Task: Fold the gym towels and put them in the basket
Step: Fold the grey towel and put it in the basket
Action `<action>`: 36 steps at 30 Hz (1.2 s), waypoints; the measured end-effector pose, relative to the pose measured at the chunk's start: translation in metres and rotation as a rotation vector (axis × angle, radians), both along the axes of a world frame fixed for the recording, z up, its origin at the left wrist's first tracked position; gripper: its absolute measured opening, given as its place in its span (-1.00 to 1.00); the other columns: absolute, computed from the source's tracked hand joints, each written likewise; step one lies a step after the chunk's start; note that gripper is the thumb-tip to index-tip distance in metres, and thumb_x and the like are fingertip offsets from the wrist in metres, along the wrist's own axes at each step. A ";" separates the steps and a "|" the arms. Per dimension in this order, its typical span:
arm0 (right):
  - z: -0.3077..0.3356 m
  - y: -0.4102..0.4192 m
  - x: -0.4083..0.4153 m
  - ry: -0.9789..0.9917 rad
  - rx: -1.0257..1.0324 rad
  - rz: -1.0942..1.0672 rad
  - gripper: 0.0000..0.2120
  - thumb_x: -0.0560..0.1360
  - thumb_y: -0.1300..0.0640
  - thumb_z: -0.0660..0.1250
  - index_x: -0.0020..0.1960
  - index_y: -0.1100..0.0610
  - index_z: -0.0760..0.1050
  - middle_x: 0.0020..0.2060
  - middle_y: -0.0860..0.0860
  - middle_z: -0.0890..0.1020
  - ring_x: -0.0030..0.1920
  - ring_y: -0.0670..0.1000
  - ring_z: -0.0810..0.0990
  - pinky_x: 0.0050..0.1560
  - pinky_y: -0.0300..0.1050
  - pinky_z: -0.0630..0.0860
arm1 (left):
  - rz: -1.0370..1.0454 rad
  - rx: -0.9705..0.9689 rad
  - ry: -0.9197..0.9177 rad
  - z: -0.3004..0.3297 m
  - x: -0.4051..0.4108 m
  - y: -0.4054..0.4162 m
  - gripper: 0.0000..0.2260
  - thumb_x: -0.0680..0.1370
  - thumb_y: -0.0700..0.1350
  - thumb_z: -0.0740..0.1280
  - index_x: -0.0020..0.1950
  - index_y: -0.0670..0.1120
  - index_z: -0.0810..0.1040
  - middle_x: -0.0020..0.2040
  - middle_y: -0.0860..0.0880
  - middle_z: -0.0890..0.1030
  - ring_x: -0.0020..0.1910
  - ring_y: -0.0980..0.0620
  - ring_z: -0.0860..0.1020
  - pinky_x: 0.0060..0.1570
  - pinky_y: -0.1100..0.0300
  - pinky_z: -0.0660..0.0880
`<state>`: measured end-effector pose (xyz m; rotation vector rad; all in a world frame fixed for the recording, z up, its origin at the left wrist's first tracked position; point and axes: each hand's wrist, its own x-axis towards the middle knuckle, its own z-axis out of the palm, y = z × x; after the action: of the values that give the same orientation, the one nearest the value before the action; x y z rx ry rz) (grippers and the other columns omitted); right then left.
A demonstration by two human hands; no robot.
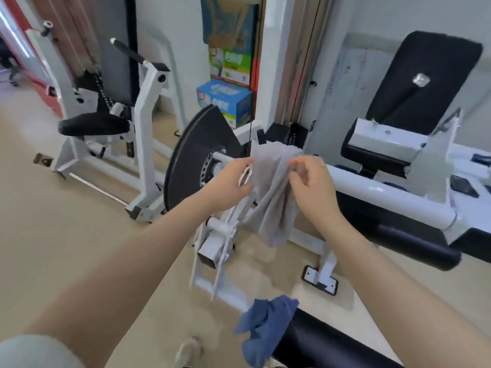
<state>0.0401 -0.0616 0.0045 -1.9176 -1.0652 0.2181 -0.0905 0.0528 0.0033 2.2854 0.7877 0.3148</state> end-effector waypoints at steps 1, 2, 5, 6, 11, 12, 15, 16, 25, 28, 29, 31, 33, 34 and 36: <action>0.002 0.015 -0.001 -0.084 -0.003 -0.083 -0.81 0.55 0.18 0.18 0.14 0.13 0.46 0.08 0.00 0.44 0.05 -0.01 0.45 0.14 -0.09 0.42 | -0.023 -0.021 -0.002 -0.001 0.004 0.017 -0.54 0.56 -0.16 0.22 0.45 -0.07 0.22 0.40 0.04 0.32 0.32 0.16 0.32 0.23 0.36 0.27; 0.004 0.028 0.000 -0.150 -0.058 -0.161 -0.77 0.55 0.14 0.19 0.18 0.15 0.45 0.14 0.05 0.45 0.14 0.07 0.44 0.20 -0.01 0.39 | -0.045 -0.045 -0.008 -0.003 0.006 0.028 -0.55 0.56 -0.13 0.23 0.44 -0.03 0.24 0.40 0.03 0.32 0.33 0.12 0.33 0.22 0.28 0.31; 0.008 0.062 -0.002 -0.272 -0.429 -0.384 -0.53 0.51 -0.10 0.21 0.28 0.18 0.37 0.25 0.16 0.42 0.25 0.20 0.35 0.22 0.03 0.30 | -0.161 -0.081 -0.005 -0.002 0.002 0.051 -0.60 0.56 -0.14 0.23 0.39 -0.01 0.29 0.36 0.02 0.34 0.31 0.11 0.33 0.25 0.21 0.33; 0.009 0.072 -0.005 -0.294 -0.507 -0.441 -0.45 0.48 -0.18 0.22 0.29 0.19 0.35 0.25 0.17 0.41 0.26 0.20 0.34 0.22 0.03 0.29 | -0.206 -0.075 -0.003 -0.002 -0.002 0.060 -0.61 0.56 -0.15 0.22 0.39 -0.03 0.29 0.36 0.01 0.34 0.33 0.09 0.32 0.27 0.21 0.31; 0.006 0.105 -0.016 -0.398 -0.600 -0.579 -0.59 0.52 -0.05 0.24 0.22 0.21 0.38 0.21 0.18 0.41 0.19 0.20 0.38 0.16 0.00 0.34 | -0.332 -0.073 0.018 -0.006 -0.012 0.095 -0.56 0.58 -0.10 0.21 0.44 -0.03 0.21 0.41 0.00 0.29 0.37 0.04 0.31 0.27 0.19 0.29; 0.006 0.110 -0.021 -0.405 -0.590 -0.576 -0.68 0.55 0.05 0.21 0.22 0.22 0.37 0.20 0.18 0.41 0.17 0.19 0.41 0.13 -0.01 0.36 | -0.340 -0.100 0.003 -0.007 -0.015 0.099 -0.54 0.57 -0.10 0.21 0.46 -0.01 0.18 0.42 0.01 0.28 0.37 0.05 0.31 0.25 0.20 0.31; 0.004 0.113 -0.030 -0.324 -0.490 -0.469 -0.74 0.52 0.25 0.18 0.21 0.19 0.39 0.18 0.15 0.43 0.14 0.16 0.46 0.08 -0.05 0.40 | -0.356 -0.158 -0.077 -0.004 -0.019 0.104 -0.49 0.57 -0.11 0.22 0.47 0.04 0.12 0.40 0.05 0.31 0.27 0.16 0.33 0.10 0.35 0.36; 0.005 0.108 -0.032 -0.236 -0.414 -0.403 -0.75 0.49 0.27 0.20 0.15 0.14 0.43 0.13 0.10 0.47 0.12 0.12 0.48 0.05 -0.09 0.40 | -0.370 -0.140 -0.100 -0.002 -0.019 0.105 -0.48 0.57 -0.13 0.23 0.47 0.04 0.11 0.40 0.05 0.30 0.26 0.17 0.32 0.11 0.38 0.34; 0.034 0.050 -0.080 0.438 0.246 -0.007 -0.72 0.31 0.45 0.22 -0.16 0.10 0.48 -0.25 -0.08 0.54 -0.25 -0.24 0.52 -0.21 -0.40 0.45 | -0.750 -0.087 -0.235 0.019 -0.031 0.092 -0.37 0.38 -0.03 0.46 0.27 0.25 0.16 0.19 0.25 0.39 0.18 0.27 0.42 0.22 0.34 0.36; 0.029 0.030 -0.079 0.583 0.295 0.042 -0.71 0.24 0.40 0.17 -0.13 0.14 0.47 -0.26 -0.06 0.57 -0.22 -0.13 0.54 -0.23 -0.32 0.49 | -0.725 -0.229 -0.246 0.024 -0.030 0.074 -0.58 0.36 0.05 0.43 0.10 0.25 0.30 0.03 0.22 0.50 0.02 0.31 0.49 -0.03 0.46 0.43; 0.027 0.022 -0.078 0.646 0.302 0.069 -0.71 0.23 0.39 0.16 -0.11 0.16 0.47 -0.27 -0.06 0.58 -0.23 -0.12 0.55 -0.24 -0.31 0.50 | -0.728 -0.242 -0.225 0.026 -0.026 0.068 -0.65 0.37 0.03 0.45 0.05 0.20 0.37 -0.04 0.18 0.53 -0.06 0.29 0.51 -0.10 0.45 0.44; 0.022 0.001 -0.074 0.803 0.322 0.151 -0.70 0.17 0.30 0.25 -0.08 0.20 0.46 -0.26 -0.03 0.60 -0.22 -0.08 0.56 -0.22 -0.27 0.52 | -0.765 -0.272 -0.138 0.029 -0.016 0.055 -0.77 0.39 -0.04 0.47 -0.03 0.02 0.49 -0.15 0.07 0.56 -0.22 0.26 0.49 -0.22 0.41 0.42; 0.021 -0.024 -0.070 0.969 0.303 0.166 -0.60 0.14 0.10 0.41 -0.07 0.23 0.47 -0.22 0.03 0.60 -0.20 -0.04 0.57 -0.19 -0.23 0.55 | -0.850 -0.247 -0.036 0.030 -0.006 0.038 -0.79 0.40 -0.07 0.46 -0.07 -0.10 0.50 -0.21 0.04 0.53 -0.28 0.25 0.45 -0.27 0.37 0.40; 0.018 -0.039 -0.068 1.001 0.254 0.110 -0.65 0.22 0.04 0.43 -0.08 0.22 0.49 -0.21 0.06 0.59 -0.18 -0.02 0.57 -0.15 -0.21 0.56 | -0.906 -0.192 0.005 0.028 -0.002 0.027 -0.80 0.41 -0.08 0.45 -0.10 -0.10 0.48 -0.23 0.06 0.51 -0.30 0.25 0.43 -0.30 0.38 0.38; 0.008 -0.073 -0.062 0.874 0.070 -0.069 -0.86 0.47 0.12 0.28 -0.11 0.18 0.55 -0.18 0.07 0.60 -0.12 0.00 0.56 -0.02 -0.11 0.53 | -1.031 -0.059 0.063 0.023 0.008 -0.001 -0.83 0.43 -0.13 0.40 -0.19 -0.01 0.39 -0.28 0.11 0.45 -0.33 0.23 0.40 -0.33 0.36 0.34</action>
<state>-0.0224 -0.1342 0.0124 -1.5266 -0.4055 0.8702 -0.0824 0.0517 0.0264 2.3249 -0.3998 -0.2545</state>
